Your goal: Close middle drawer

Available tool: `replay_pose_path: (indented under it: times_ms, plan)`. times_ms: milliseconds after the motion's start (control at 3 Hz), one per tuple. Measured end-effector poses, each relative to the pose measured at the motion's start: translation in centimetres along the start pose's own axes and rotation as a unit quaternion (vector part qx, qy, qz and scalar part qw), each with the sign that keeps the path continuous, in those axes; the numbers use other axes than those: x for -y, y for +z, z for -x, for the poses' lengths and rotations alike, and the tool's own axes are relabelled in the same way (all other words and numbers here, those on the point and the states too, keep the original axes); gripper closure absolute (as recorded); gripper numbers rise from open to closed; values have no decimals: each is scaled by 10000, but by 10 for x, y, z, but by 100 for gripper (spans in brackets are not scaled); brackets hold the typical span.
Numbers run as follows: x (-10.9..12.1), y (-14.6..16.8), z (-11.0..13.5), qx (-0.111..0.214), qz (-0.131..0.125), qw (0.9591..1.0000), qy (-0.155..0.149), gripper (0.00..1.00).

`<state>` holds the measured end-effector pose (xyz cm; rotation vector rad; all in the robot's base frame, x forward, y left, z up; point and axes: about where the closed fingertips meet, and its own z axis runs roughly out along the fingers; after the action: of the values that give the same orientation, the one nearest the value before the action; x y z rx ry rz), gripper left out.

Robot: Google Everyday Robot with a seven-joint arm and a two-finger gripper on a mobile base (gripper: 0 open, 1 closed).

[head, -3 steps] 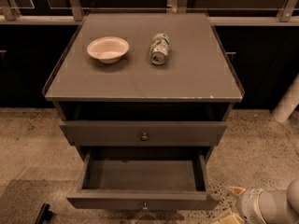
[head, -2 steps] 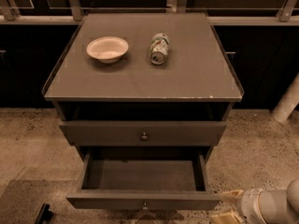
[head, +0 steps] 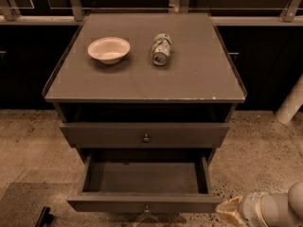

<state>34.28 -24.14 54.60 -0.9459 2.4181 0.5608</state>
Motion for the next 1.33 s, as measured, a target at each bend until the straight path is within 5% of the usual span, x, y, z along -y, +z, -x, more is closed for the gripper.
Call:
replay_pose_path:
  times_ms: [333,667,1000,1333]
  plan:
    - [25,37,-26,-116,31,9990,431,100]
    - [46,79,-57,-177,145,9958,885,100]
    - [60,111,-70,-66,280,9932,1129,100]
    - [68,132,-55,416,597,9921,1018,100]
